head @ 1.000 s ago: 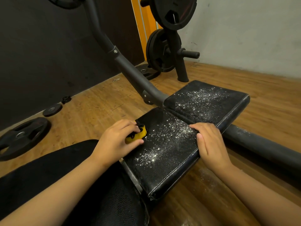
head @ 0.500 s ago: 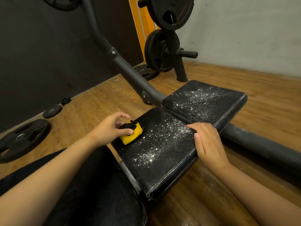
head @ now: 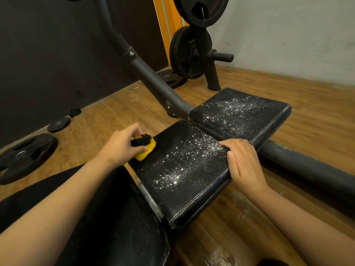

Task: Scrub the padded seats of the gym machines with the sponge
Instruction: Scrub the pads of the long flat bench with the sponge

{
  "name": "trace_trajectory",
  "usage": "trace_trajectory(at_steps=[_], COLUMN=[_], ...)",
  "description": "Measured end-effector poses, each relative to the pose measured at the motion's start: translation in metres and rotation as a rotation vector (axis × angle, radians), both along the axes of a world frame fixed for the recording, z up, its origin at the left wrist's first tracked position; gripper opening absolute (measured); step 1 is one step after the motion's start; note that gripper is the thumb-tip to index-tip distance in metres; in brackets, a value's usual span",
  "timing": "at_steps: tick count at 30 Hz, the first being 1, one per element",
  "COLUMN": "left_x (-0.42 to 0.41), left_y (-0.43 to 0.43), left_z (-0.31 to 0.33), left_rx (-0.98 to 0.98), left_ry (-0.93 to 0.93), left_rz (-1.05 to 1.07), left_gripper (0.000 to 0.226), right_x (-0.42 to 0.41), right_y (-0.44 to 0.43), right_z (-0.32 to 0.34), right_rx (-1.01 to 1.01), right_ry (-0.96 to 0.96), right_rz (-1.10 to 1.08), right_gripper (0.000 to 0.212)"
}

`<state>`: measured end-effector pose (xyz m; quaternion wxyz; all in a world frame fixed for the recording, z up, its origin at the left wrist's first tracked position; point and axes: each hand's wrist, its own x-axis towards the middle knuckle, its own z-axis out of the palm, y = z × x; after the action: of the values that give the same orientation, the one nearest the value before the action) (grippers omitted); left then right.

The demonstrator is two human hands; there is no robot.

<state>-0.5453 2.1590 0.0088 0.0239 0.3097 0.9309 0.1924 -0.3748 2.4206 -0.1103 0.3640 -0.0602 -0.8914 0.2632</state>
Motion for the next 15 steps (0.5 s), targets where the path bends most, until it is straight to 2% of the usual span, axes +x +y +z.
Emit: trace_trajectory(at_steps=[4, 7, 12, 15], left_x=[0.030, 0.036, 0.007, 0.009], left_y=[-0.004, -0.008, -0.010, -0.013], left_z=[0.004, 0.000, 0.001, 0.001], left_rx=[-0.095, -0.086, -0.043, -0.046], left_ry=[-0.038, -0.011, 0.073, 0.060], left_rz=[-0.137, -0.195, 0.018, 0.033], left_gripper=[0.034, 0.033, 0.030, 0.028], right_x=[-0.001, 0.000, 0.000, -0.001], right_y=[-0.002, -0.002, -0.001, 0.000], right_z=[0.000, -0.001, 0.000, 0.000], right_rx=[-0.002, -0.007, 0.015, 0.034], right_ry=[0.015, 0.015, 0.007, 0.004], right_rz=[-0.004, -0.008, -0.014, -0.010], right_gripper=[0.045, 0.045, 0.044, 0.047])
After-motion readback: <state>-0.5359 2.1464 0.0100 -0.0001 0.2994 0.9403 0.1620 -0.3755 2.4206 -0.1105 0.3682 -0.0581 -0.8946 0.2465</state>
